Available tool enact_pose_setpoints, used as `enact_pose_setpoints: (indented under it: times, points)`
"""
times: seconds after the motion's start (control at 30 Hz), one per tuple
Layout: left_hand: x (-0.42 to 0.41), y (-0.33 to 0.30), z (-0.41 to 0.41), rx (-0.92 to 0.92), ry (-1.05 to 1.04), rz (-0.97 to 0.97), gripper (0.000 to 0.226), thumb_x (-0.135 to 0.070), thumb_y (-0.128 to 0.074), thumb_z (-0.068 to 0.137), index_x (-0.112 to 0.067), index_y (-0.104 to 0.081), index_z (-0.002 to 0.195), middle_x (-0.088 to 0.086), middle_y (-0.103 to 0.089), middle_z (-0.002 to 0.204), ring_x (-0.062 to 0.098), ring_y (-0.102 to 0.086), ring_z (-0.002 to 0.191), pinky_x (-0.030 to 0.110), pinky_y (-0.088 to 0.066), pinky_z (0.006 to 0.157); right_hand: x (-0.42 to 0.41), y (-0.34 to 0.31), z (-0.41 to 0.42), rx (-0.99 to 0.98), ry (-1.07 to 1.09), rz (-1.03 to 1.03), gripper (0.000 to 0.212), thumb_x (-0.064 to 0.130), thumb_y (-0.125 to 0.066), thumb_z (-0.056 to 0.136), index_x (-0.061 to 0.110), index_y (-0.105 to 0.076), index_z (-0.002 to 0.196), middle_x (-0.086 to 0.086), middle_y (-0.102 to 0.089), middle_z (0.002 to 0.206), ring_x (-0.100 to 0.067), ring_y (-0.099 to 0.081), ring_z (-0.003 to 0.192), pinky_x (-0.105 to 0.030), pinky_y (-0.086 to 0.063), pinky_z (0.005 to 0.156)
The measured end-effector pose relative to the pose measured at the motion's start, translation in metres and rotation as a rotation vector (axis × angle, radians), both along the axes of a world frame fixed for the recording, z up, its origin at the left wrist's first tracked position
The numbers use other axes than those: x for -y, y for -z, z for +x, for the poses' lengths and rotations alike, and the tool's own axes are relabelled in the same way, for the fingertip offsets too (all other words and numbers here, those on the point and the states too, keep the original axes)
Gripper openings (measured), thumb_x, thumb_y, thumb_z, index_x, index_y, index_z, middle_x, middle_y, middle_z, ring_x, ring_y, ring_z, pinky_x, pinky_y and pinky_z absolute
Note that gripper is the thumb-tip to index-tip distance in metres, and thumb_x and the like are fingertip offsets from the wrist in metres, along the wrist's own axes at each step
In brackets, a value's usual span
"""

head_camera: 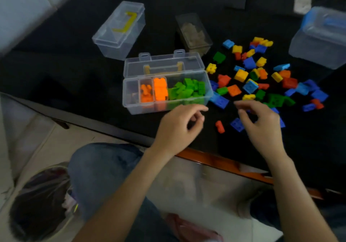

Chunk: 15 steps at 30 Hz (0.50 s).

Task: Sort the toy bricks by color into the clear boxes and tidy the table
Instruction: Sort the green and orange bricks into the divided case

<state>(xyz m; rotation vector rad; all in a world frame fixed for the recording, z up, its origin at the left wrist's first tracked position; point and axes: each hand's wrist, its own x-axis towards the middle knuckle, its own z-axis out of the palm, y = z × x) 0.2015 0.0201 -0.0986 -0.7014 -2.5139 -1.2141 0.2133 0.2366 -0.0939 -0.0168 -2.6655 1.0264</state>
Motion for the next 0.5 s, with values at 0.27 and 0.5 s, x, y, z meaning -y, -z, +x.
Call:
enact_pose_setpoints:
  times: [0.27,0.5]
  points:
    - [-0.081,0.041,-0.007,0.247,0.083,-0.418,0.038,-0.029,-0.063,0.086,-0.020,-0.054,0.122,0.001,-0.054,0.118,0.019,-0.050,0.108,0.030,-0.041,0.089,-0.051,0.040,0.039,0.152,0.078,0.143,0.030,0.012,-0.066,0.083,0.018,-0.065,0.112,-0.004,-0.060,0.111,-0.023,-0.055,0.107,-0.022,-0.036,0.089]
    - [-0.109,0.026,-0.048,0.004,0.080,-0.456,0.030,-0.016,-0.062,0.087,-0.016,-0.061,0.117,0.001,-0.059,0.115,0.020,-0.049,0.114,0.030,-0.040,0.093,-0.103,0.018,0.009,0.094,0.097,0.183,0.026,0.013,-0.059,0.089,0.019,-0.064,0.114,0.001,-0.058,0.113,-0.016,-0.051,0.103,-0.019,-0.033,0.083]
